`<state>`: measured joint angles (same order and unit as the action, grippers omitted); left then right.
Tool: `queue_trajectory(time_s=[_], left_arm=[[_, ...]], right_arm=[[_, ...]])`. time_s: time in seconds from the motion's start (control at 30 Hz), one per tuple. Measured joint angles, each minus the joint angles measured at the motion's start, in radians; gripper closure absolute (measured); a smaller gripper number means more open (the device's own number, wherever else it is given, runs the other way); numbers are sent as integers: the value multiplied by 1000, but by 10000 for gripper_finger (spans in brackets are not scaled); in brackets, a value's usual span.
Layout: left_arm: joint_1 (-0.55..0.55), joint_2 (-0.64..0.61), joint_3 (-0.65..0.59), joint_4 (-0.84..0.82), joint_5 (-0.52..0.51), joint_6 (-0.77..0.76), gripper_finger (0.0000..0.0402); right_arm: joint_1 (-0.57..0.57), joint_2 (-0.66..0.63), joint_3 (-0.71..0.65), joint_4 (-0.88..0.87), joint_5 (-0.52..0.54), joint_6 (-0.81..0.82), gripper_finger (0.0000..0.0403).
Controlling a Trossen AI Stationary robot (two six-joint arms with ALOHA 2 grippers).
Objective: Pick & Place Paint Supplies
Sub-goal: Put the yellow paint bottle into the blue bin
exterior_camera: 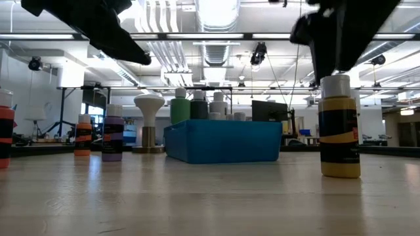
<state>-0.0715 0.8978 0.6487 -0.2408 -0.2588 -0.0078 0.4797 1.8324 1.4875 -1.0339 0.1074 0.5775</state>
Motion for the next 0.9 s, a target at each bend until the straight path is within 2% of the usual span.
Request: queue_trajectory(time_s=[0.3, 0.7, 0.9], left_arm=[[0, 0, 0, 0, 0, 0, 87], [0, 0, 0, 0, 0, 0, 87], [0, 0, 0, 1, 0, 0, 87]], right_arm=[[-7, 1, -87, 47, -3, 17, 202], [-9, 1, -89, 60, -7, 7, 245], [-11, 0, -88, 74, -27, 6, 251]])
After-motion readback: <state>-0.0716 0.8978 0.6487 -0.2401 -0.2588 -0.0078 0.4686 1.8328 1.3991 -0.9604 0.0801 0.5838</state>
